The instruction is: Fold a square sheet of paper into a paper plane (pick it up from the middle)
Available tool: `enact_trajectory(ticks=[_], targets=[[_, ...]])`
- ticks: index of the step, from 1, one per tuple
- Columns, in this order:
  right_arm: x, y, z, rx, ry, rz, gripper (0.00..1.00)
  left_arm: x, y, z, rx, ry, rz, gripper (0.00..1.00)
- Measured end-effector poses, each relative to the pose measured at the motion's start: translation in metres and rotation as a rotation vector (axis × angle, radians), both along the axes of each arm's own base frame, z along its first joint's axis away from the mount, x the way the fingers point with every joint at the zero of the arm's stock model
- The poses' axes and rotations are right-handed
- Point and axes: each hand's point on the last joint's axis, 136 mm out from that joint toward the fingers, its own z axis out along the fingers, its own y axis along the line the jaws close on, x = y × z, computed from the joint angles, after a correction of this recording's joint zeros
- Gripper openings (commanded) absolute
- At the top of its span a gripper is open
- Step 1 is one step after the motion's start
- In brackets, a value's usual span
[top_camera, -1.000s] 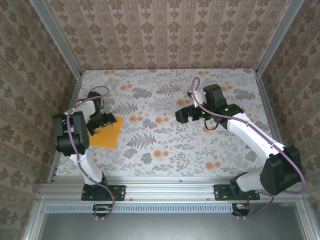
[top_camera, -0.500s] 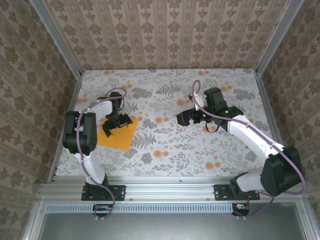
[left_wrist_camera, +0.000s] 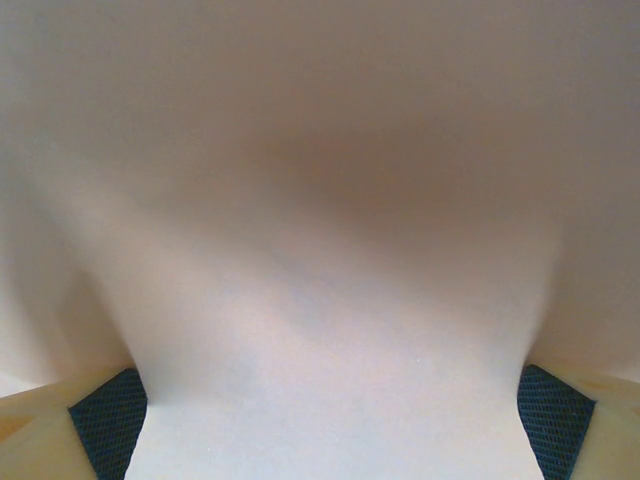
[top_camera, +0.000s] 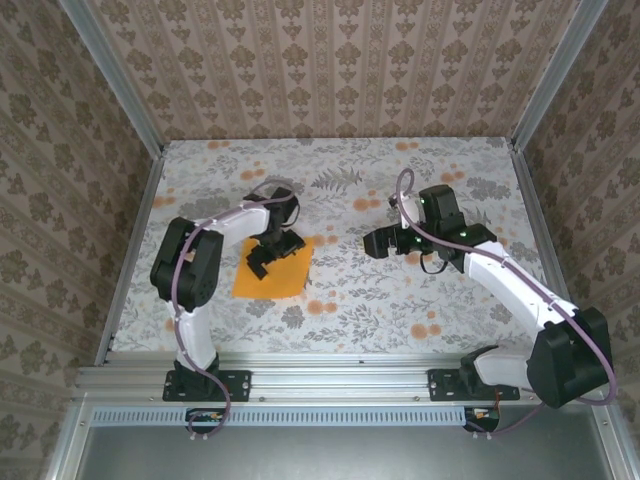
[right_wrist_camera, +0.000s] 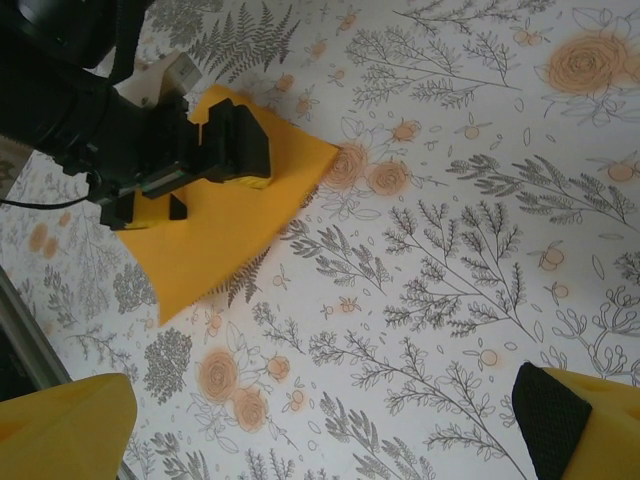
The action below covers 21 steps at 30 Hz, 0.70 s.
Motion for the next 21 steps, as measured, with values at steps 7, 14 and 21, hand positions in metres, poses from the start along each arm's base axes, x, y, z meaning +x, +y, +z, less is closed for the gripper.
enact_trajectory(ticks=[7,14,21], targets=[[-0.006,-0.010,-0.011,0.037,0.048,-0.017,1.00,0.000,-0.045,0.003,-0.028,0.006,0.029,1.00],[-0.012,-0.015,-0.006,0.061,0.038,-0.021,1.00,0.009,-0.077,0.024,-0.065,-0.033,0.039,1.00],[-0.018,-0.015,-0.002,0.071,0.032,-0.017,1.00,0.000,-0.099,0.022,-0.065,-0.027,0.013,1.00]])
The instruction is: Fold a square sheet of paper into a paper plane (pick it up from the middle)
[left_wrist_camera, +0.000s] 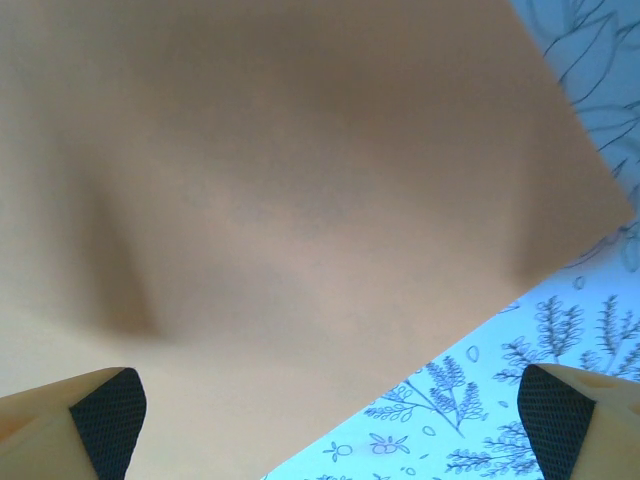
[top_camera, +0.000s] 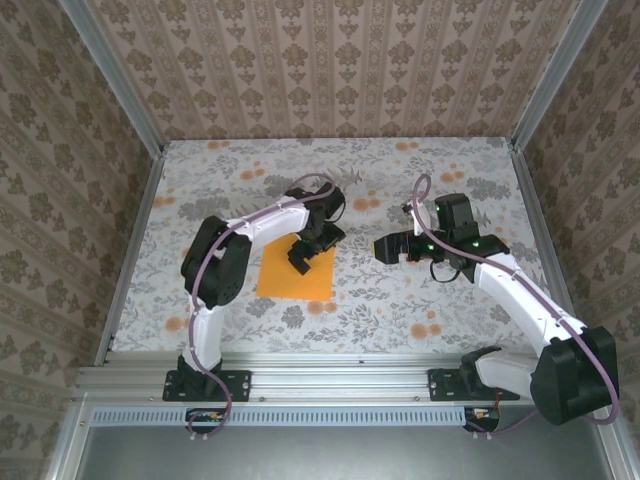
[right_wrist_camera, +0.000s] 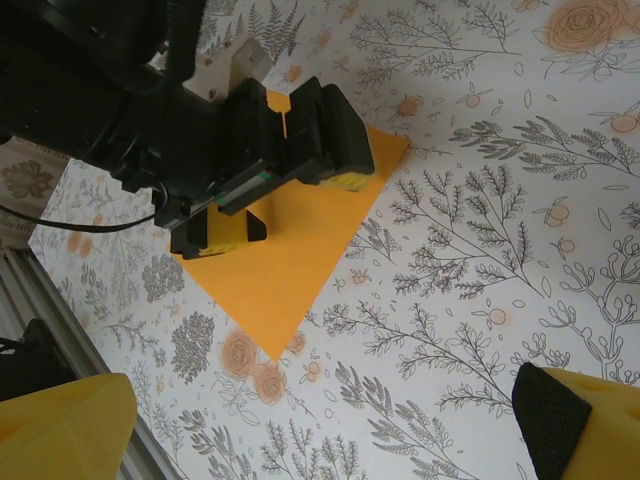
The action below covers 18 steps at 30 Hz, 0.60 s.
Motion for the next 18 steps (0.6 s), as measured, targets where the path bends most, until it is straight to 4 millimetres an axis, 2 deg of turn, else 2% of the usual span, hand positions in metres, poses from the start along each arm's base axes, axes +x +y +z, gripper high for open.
enact_trajectory(ticks=[4,8,14,18], targets=[[-0.005,-0.001,0.001,0.002,0.007,0.001,1.00,0.012,0.007,0.011,0.041,-0.040,-0.071,1.00],[-0.010,-0.001,0.004,0.014,0.006,0.006,1.00,0.022,0.035,0.014,0.113,-0.081,-0.244,1.00],[-0.015,-0.001,0.001,0.023,0.027,-0.002,1.00,-0.001,0.094,-0.008,0.237,0.010,-0.534,1.00],[-0.017,0.000,0.001,0.030,0.039,-0.006,1.00,-0.010,0.103,-0.018,0.252,0.041,-0.661,1.00]])
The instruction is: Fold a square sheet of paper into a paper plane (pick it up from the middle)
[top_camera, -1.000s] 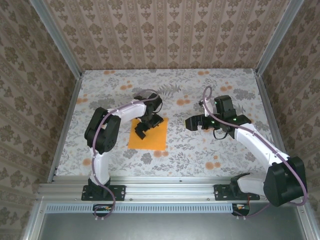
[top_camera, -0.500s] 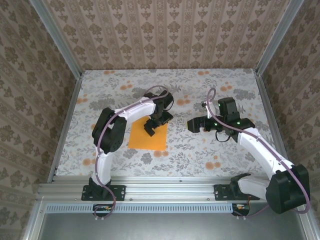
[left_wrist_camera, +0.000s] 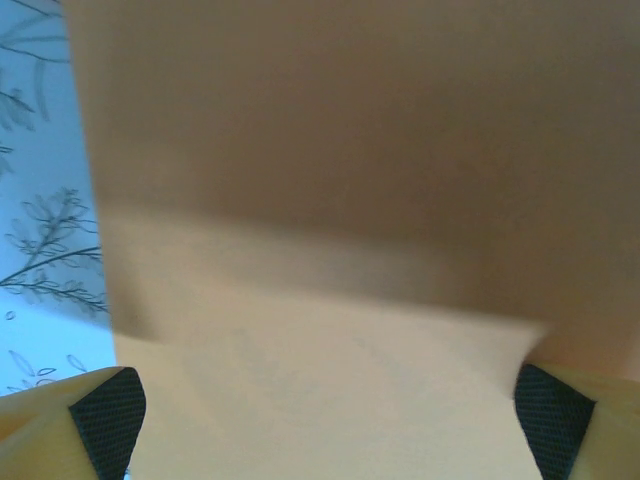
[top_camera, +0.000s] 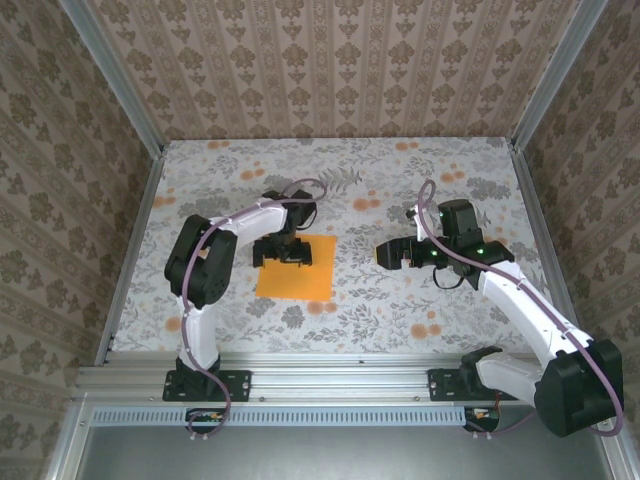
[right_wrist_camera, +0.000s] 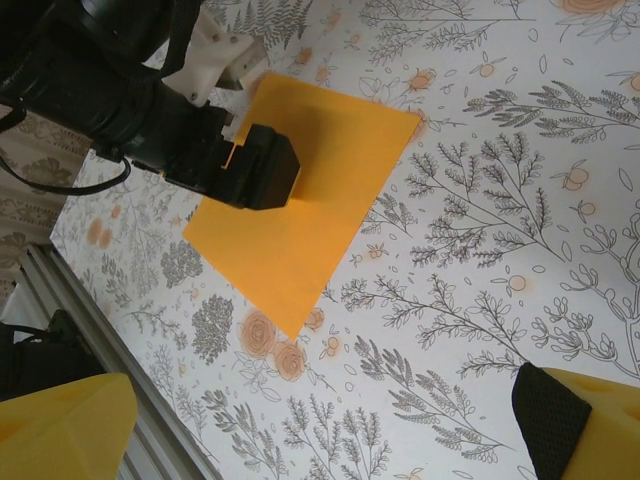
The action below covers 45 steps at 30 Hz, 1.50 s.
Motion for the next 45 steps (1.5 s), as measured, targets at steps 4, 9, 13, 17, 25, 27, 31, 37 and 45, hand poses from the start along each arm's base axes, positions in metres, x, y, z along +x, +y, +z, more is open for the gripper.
enact_trajectory(ticks=[4,9,13,17,25,27,31,37,45], targets=[[-0.005,0.007,0.000,0.011,0.017,0.013,1.00,0.002,-0.007,0.000,-0.032,-0.006,-0.034,1.00],[-0.015,0.021,-0.002,0.022,0.045,0.042,1.00,0.000,-0.019,-0.002,-0.076,-0.003,-0.033,1.00],[-0.018,0.025,-0.004,0.018,0.055,0.050,1.00,-0.006,-0.030,-0.004,-0.102,0.013,0.021,1.00],[-0.018,0.025,-0.006,0.010,0.057,0.042,1.00,-0.015,-0.048,-0.005,-0.145,0.026,0.086,1.00],[-0.016,0.022,-0.008,-0.005,0.056,0.027,1.00,-0.028,-0.078,-0.006,-0.165,0.032,0.225,1.00],[-0.017,0.021,-0.010,-0.014,0.059,0.024,1.00,-0.030,-0.088,-0.005,-0.170,0.030,0.258,1.00],[-0.021,0.018,-0.019,-0.031,0.079,0.022,1.00,-0.032,-0.107,-0.005,-0.177,0.030,0.306,1.00],[-0.021,0.011,-0.024,-0.064,0.086,-0.004,1.00,-0.024,-0.136,0.000,-0.218,0.020,0.320,1.00],[-0.019,0.012,-0.032,-0.128,0.123,-0.053,1.00,-0.017,-0.123,0.010,-0.215,-0.002,0.233,1.00]])
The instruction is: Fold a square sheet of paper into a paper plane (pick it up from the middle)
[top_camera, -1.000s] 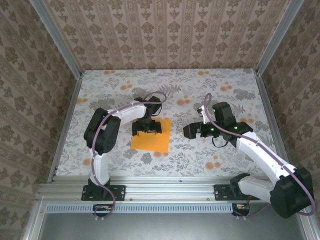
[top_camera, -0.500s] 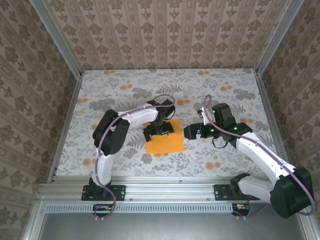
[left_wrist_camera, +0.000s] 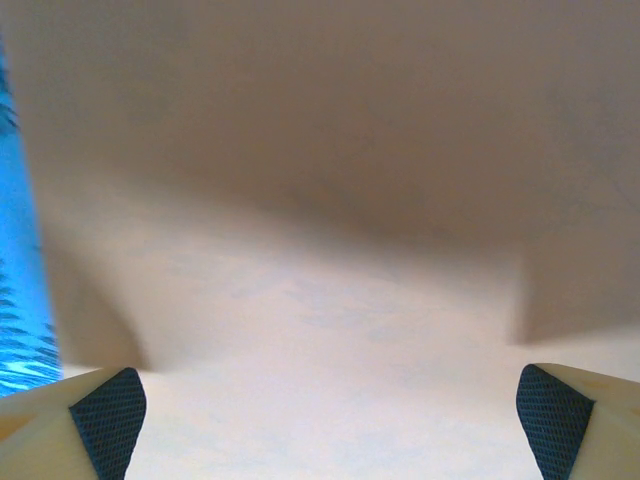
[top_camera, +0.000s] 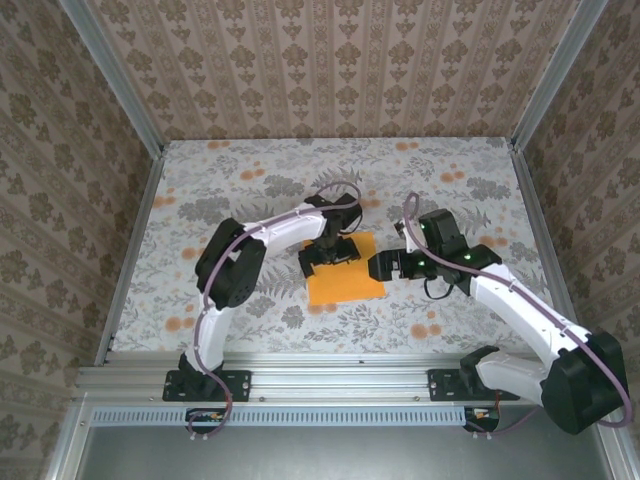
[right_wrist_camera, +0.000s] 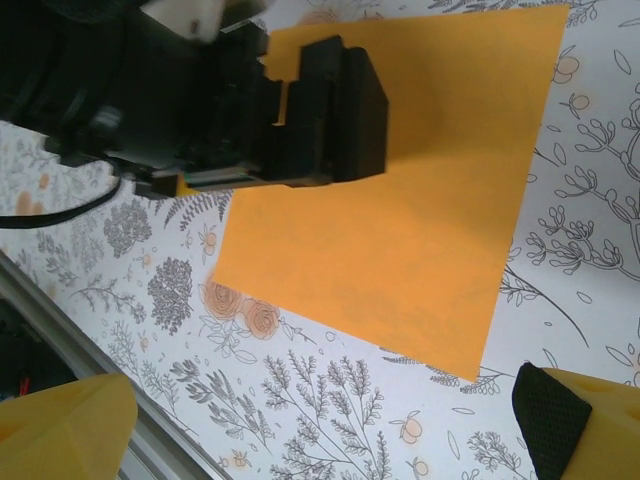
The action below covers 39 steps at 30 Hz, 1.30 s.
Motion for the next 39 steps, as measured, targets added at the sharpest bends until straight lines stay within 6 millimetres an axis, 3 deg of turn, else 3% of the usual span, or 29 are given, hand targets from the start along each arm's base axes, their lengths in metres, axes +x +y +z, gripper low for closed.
enact_trajectory(ticks=[3,8,11,18,28,34,39], targets=[[0.003,0.008,0.000,-0.032,0.012,-0.005,1.00,0.004,0.019,0.018,-0.023,-0.043,-0.082,1.00],[0.011,0.028,0.003,-0.084,0.010,-0.012,1.00,0.023,0.056,0.065,-0.109,-0.173,-0.216,1.00],[0.018,0.037,-0.002,-0.116,0.029,-0.034,1.00,0.031,0.078,0.079,-0.135,-0.237,-0.277,1.00],[0.032,0.055,-0.027,-0.231,0.072,-0.080,1.00,0.020,0.102,0.070,-0.195,-0.271,-0.382,1.00],[0.050,0.078,-0.062,-0.373,0.102,-0.099,1.00,0.010,0.133,0.062,-0.279,-0.351,-0.383,1.00],[0.061,0.085,-0.088,-0.447,0.137,-0.100,1.00,-0.003,0.137,0.047,-0.301,-0.323,-0.380,1.00],[0.069,0.088,-0.097,-0.479,0.148,-0.109,1.00,-0.008,0.138,0.049,-0.313,-0.337,-0.385,1.00]])
